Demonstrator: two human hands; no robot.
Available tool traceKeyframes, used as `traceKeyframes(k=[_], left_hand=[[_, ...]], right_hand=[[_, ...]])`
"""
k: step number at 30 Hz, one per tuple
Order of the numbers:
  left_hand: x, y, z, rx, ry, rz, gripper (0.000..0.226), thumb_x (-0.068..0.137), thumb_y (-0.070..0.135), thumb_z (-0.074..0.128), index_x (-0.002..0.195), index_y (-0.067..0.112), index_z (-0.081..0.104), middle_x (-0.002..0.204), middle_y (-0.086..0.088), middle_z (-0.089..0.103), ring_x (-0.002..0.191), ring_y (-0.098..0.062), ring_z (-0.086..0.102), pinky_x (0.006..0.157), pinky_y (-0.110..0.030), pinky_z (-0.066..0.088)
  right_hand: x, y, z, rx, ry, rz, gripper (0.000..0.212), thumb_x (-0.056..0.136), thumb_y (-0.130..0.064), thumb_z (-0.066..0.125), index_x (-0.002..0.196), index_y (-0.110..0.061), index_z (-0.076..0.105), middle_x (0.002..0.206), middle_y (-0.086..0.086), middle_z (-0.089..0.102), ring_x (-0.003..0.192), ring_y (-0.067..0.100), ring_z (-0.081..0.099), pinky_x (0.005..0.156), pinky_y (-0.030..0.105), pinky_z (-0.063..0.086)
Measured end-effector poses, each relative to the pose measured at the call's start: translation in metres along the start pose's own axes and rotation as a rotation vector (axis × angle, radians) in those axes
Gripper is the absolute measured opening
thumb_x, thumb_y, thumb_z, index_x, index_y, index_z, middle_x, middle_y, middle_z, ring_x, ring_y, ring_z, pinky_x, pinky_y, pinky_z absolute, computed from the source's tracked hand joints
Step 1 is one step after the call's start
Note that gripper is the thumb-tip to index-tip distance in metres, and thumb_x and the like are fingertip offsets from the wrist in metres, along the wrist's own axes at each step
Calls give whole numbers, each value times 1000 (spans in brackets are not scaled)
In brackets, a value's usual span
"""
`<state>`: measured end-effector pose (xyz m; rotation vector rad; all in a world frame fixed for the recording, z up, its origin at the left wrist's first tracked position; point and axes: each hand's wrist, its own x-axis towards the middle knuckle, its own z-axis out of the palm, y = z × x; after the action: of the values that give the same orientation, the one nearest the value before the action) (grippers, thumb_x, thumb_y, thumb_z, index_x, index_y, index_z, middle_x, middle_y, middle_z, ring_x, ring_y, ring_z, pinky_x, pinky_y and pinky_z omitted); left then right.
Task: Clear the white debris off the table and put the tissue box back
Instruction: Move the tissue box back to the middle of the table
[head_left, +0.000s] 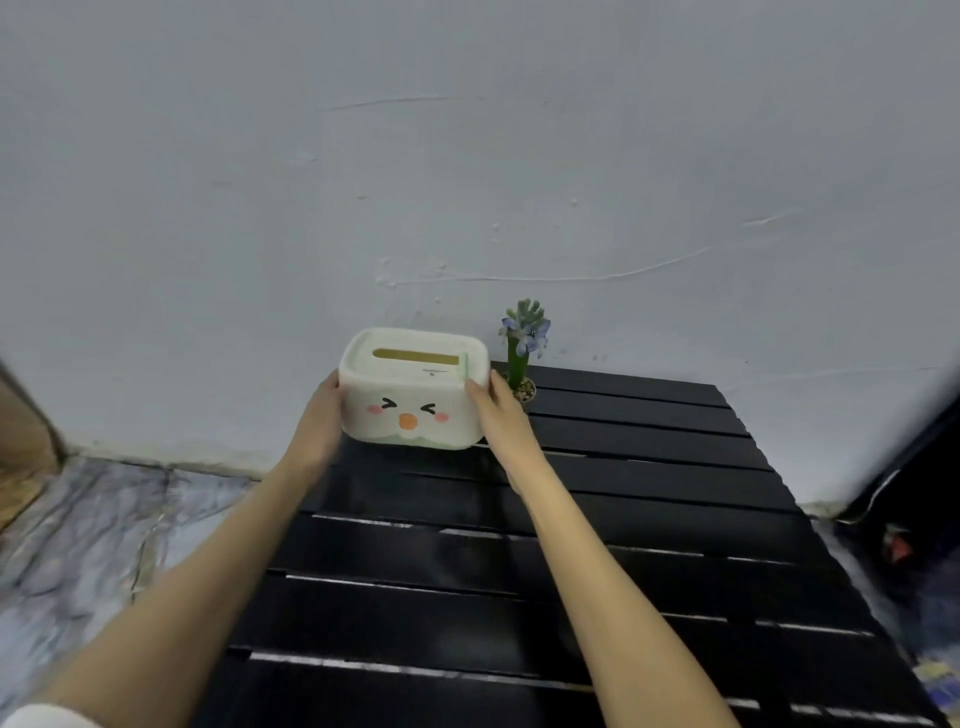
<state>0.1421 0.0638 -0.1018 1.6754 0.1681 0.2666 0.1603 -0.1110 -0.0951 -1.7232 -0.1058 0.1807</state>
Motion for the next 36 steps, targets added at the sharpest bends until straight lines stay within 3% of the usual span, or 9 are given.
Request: traceKeyframes(k=[2,7,14,19,23,25,27,29,36], left_hand=[[-22,7,2,-31,4,5,33,91,9,26,103,29,49,91,22,54,83,9,50,62,-4,46],[-72,11,9,-32,-73,-5,39,84,18,34,93,47,58,95,20,68,98,1,60,87,-27,46],[-144,13,36,-58,-257,37,41,81,34,37,120,41,49,125,11,61,118,-7,53,104,-42,41],[-176,10,41,-5,-304,14,50,77,45,35,127,43,40,137,8,49,128,-12,43,111,-46,32],[-186,17,40,30,-256,-29,39,91,24,32,117,52,39,124,26,47,114,13,43,111,-31,28],[-193,21,39,59,-243,-42,40,94,19,30,124,45,33,126,29,38,114,14,38,109,-26,24],[-195,15,33,100,-220,-57,43,94,23,31,137,30,26,139,16,33,130,-2,30,112,-29,20],[-195,5,24,157,-201,-56,45,94,23,33,138,25,24,144,12,28,136,-8,24,114,-29,18],[-194,-18,-4,423,-265,-1,47,93,23,38,111,61,18,147,12,29,138,-7,21,116,-30,18]], right_hand=[[-17,-2,-5,45,4,-22,36,94,-34,42,129,-29,44,116,-10,56,109,11,52,97,30,43],[-76,-4,-27,134,47,-78,35,95,-32,40,129,-39,40,102,-32,50,93,-13,47,72,12,40],[-156,14,-68,131,155,-67,40,92,-37,42,132,-36,41,114,-27,55,99,-17,53,75,6,44],[-189,24,-81,105,161,-46,61,75,-63,48,131,-40,43,119,-21,61,111,-3,54,98,26,44],[-198,25,-79,111,146,-28,82,48,-85,53,119,-47,45,117,-24,56,104,-9,54,86,16,45],[-201,22,-79,94,135,2,68,67,-72,54,126,-40,42,123,-17,54,110,-1,51,84,15,42],[-195,18,-84,50,159,9,42,91,-39,46,131,-29,42,129,-6,51,117,9,46,88,17,39],[-181,11,-93,-6,190,-3,42,95,-26,42,136,-20,38,140,-1,44,127,14,40,97,22,30],[-95,-4,-115,-324,158,-79,48,93,-23,48,139,-18,33,148,1,37,134,15,34,108,32,28]])
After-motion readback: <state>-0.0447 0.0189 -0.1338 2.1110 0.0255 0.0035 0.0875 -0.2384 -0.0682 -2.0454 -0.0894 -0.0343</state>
